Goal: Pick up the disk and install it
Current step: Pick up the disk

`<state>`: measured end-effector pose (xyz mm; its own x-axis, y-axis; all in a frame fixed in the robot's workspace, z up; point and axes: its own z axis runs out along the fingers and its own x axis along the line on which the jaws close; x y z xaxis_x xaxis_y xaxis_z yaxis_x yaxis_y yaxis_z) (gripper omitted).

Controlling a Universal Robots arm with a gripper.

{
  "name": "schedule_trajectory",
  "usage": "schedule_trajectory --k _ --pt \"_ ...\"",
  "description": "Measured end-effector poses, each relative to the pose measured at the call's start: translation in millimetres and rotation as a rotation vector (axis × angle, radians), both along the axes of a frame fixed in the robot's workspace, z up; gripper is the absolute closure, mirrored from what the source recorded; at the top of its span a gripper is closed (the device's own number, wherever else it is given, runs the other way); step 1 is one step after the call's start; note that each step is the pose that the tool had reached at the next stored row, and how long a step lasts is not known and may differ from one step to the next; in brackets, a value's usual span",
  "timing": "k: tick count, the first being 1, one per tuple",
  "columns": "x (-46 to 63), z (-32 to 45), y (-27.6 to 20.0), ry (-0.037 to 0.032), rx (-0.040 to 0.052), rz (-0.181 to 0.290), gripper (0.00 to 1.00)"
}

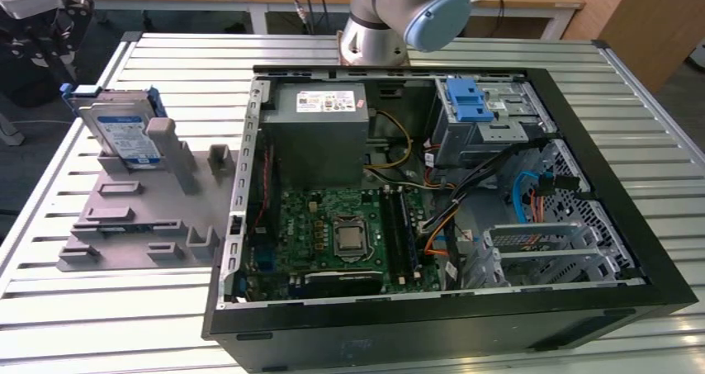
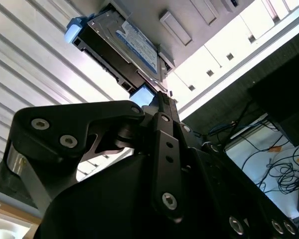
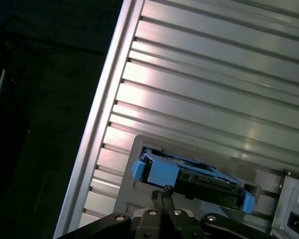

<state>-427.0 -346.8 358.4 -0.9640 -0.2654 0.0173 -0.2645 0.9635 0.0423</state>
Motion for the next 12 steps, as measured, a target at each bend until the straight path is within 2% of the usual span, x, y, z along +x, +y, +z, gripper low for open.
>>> schedule_trajectory --k 12 --pt "0.0 0.0 0.0 0.0000 0.0000 0.079 0.89"
